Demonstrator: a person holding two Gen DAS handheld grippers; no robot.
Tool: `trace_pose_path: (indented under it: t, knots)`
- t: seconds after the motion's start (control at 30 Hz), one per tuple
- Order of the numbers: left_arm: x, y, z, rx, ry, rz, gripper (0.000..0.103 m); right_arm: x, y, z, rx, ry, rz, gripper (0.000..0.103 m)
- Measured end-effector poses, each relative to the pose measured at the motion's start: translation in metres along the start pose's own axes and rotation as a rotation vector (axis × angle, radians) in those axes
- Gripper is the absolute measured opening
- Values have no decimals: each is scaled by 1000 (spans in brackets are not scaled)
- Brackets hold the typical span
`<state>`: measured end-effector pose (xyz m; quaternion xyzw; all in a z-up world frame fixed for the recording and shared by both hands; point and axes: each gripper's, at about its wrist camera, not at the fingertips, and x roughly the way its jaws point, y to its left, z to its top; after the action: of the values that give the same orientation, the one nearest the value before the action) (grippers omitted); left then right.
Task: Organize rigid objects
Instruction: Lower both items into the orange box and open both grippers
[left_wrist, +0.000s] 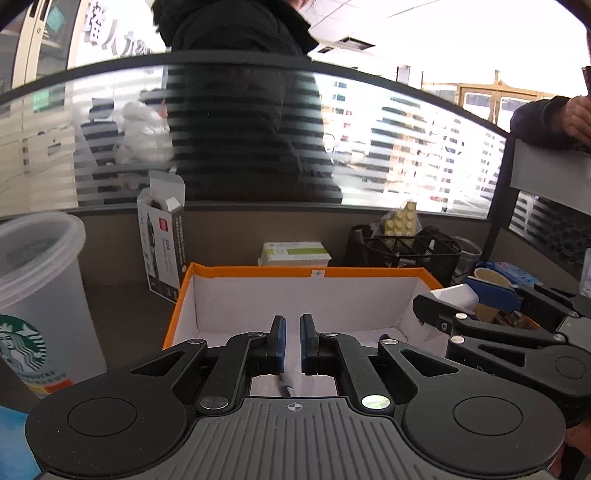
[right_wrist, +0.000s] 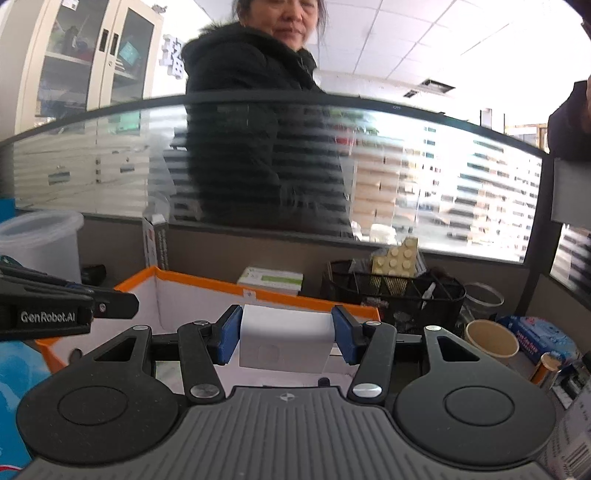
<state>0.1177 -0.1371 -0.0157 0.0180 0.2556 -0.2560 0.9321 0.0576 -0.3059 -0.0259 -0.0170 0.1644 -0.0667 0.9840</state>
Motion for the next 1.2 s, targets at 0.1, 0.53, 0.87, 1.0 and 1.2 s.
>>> trace_pose_path:
  t: [0.1,0.53,0.87,1.0,1.2]
  knots:
    - [11,3,-2,-7,20,-2,6,12,-4,-6,6,28,-2,50]
    - [42,10,-11,-26,98,4,6,62,1,-22,-23,245,14,50]
    - [44,10,-13,-24,105,7,6,77,6,-32,-12,338,25,50]
    - [43,10,-12,-25,100,12,7,75,8,-30,-20,333,16,52]
    - [32,8,-9,-9,69,32,13,56,7,-20,-18,259,-9,64]
